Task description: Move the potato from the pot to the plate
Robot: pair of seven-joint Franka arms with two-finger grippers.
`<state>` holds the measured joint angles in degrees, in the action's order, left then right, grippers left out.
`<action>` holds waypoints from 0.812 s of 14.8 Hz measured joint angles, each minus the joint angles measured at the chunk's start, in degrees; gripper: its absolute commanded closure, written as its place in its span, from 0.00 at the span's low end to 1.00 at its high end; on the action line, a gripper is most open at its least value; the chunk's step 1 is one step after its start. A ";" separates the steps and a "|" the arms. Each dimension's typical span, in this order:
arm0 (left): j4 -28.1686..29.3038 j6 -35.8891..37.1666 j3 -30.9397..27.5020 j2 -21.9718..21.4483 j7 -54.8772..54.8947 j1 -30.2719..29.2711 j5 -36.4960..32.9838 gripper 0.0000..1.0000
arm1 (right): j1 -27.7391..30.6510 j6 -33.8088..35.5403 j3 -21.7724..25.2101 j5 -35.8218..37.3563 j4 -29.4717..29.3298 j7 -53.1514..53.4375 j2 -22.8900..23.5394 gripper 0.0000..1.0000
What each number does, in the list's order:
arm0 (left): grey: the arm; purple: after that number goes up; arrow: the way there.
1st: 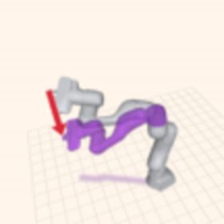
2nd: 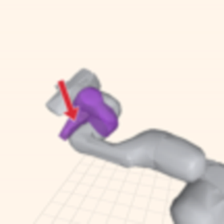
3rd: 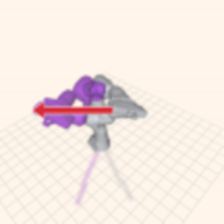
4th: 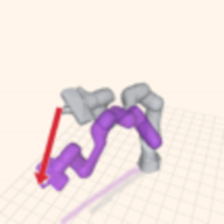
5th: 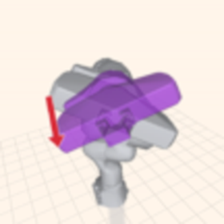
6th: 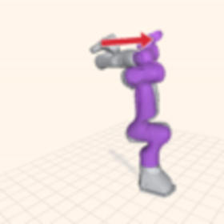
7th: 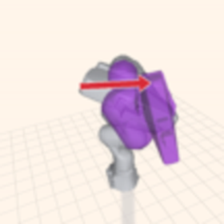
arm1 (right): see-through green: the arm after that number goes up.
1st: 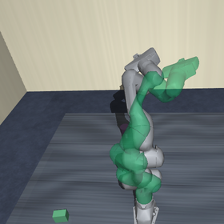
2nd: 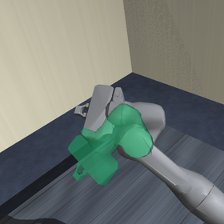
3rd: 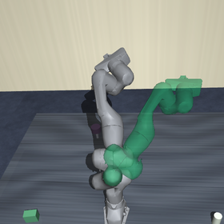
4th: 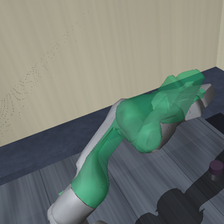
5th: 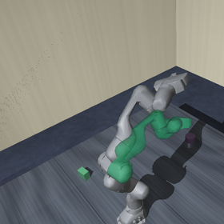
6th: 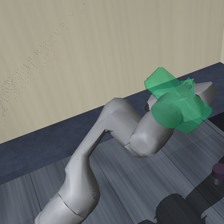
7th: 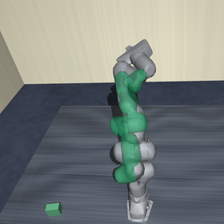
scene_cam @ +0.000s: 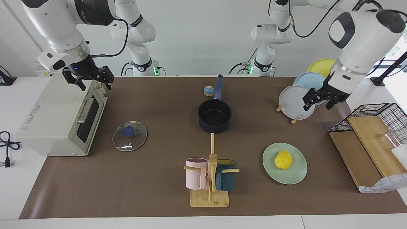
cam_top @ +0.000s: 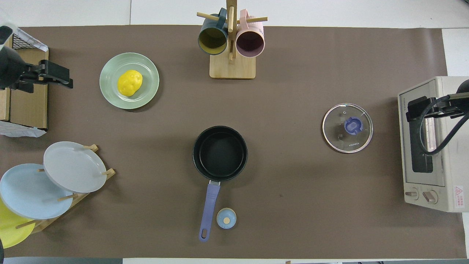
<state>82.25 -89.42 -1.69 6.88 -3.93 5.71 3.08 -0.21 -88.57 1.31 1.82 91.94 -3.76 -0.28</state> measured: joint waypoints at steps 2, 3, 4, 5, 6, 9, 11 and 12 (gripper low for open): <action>1.86 4.54 -0.02 -4.56 0.71 -0.40 -0.11 0.00 | 0.00 0.00 0.00 -0.02 0.00 0.00 0.00 0.00; 3.96 5.16 -0.02 -6.88 0.87 -0.59 -0.12 0.00 | 0.00 0.00 0.00 -0.03 0.00 0.00 0.00 0.00; 6.69 5.18 -0.02 -9.15 1.01 -0.72 -0.13 0.00 | 0.00 0.00 0.00 -0.04 0.00 0.00 0.00 0.00; 9.74 5.11 -0.01 -11.23 1.10 -0.75 -0.13 0.00 | 0.00 0.00 0.00 -0.04 0.00 0.00 0.00 0.00; 12.52 4.77 0.10 -12.83 1.16 -0.74 -0.13 0.00 | 0.00 0.00 0.00 -0.04 0.00 0.00 0.00 0.00; 15.89 2.65 0.60 -13.64 1.21 -0.69 -0.13 0.00 | 0.00 0.00 0.00 -0.05 0.00 0.00 0.00 0.00; 14.58 2.18 0.76 -11.85 1.23 -0.66 -0.13 0.00 | 0.00 0.00 0.00 -0.05 0.00 0.00 0.00 0.00; 12.86 2.18 0.74 -10.55 1.23 -0.66 -0.13 0.00 | 0.00 0.00 0.00 -0.05 0.00 0.00 0.00 0.00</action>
<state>95.11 -87.24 -0.95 -3.66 -2.69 5.05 2.96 -0.21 -88.57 1.31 1.76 91.94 -3.76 -0.28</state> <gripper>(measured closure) 0.000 0.000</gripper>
